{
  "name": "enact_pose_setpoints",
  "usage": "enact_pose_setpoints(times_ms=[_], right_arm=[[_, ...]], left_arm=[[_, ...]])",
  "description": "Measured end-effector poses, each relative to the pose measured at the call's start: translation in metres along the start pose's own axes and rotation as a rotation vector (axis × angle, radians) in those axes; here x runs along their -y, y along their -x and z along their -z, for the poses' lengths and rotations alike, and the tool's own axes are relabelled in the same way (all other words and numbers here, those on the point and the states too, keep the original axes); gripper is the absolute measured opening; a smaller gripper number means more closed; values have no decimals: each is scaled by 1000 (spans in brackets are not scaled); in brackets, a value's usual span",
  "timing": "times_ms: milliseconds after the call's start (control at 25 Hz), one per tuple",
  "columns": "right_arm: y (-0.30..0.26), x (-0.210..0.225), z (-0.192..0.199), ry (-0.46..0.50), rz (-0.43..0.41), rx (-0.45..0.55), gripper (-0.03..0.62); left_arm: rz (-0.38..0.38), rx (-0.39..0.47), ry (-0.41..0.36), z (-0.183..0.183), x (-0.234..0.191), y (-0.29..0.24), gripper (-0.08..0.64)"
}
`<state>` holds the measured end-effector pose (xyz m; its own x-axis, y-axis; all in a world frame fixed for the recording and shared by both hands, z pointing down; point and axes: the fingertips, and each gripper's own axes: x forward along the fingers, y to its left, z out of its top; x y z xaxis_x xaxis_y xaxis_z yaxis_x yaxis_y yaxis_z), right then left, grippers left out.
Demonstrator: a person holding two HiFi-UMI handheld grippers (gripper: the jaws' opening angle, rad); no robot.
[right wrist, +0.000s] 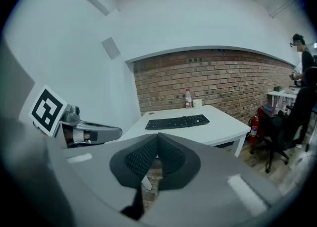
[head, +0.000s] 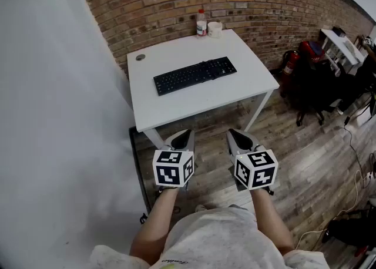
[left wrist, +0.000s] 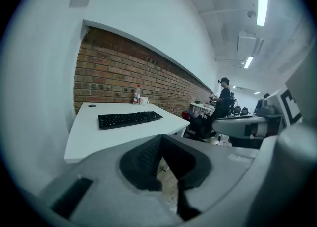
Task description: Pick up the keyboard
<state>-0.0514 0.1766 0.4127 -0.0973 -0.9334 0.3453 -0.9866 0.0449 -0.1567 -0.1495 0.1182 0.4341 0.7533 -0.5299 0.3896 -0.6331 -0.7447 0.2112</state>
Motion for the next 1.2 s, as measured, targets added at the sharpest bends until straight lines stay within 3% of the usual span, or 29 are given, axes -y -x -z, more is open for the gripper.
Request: enact_pose_setpoints(times_ms=[520,840,1200], right_arm=[[-11,9,-3,-8,15,20,9],[-40,47,-7,-27,-20,27,10],[-91,118,-25,-57,-60,3,11]], left_arm=[[21,-10,2,-1,-3,-12,-12],[-24,-22,-1,-6,-9,-51,-12],[-70,-40,9,-34,-10,-124,-12]])
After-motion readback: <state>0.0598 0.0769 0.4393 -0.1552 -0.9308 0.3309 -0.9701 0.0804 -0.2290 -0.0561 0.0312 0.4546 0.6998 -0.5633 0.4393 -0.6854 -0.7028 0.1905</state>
